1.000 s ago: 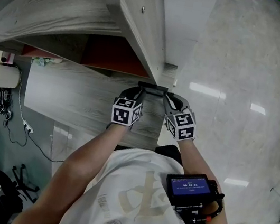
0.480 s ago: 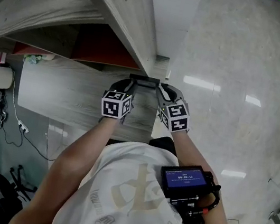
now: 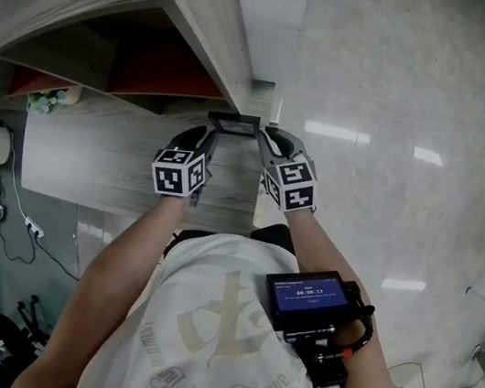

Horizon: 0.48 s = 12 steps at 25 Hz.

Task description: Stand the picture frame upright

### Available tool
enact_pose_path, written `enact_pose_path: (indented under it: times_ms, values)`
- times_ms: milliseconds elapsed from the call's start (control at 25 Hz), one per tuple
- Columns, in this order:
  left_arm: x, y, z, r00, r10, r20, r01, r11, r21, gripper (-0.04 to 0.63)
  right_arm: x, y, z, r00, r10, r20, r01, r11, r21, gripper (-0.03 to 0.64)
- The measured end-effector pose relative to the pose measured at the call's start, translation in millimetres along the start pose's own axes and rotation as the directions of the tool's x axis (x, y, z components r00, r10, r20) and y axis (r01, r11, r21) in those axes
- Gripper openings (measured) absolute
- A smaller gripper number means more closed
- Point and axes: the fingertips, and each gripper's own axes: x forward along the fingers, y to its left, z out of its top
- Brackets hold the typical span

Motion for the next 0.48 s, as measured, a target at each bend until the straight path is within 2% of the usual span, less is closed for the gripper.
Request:
enact_pose_path:
  times_ms: [160,240,320,480]
  values:
    - [-13.9,-0.6,-2.6,1.0,-0.003,0.023,0.003,1.0,-0.007,0.08,-12.1,9.1,3.0,1.0,-0.009,0.018,0.009,1.0,0.002,0.063]
    - [-22.9,-2.7,-3.1,0.999,-0.011,0.036,0.011,1.0,-0.01,0.038,-20.5,12.9,7.6,0.999,-0.018,0.037,0.018,1.0,0.01,0.037]
    - [-32.5,-4.7,-5.5,0.999,-0.023,0.049,0.023,1.0,-0.012,0.037,-30.0,15.8,12.4,0.997,-0.035,0.065,0.033,0.999,0.036,0.012]
    - [-53.2,-8.1,-12.2,0.995,-0.052,0.08,0.054,0.998,-0.024,0.012,-46.2,26.0,15.5,0.994,-0.053,0.092,0.049,0.997,0.054,0.006]
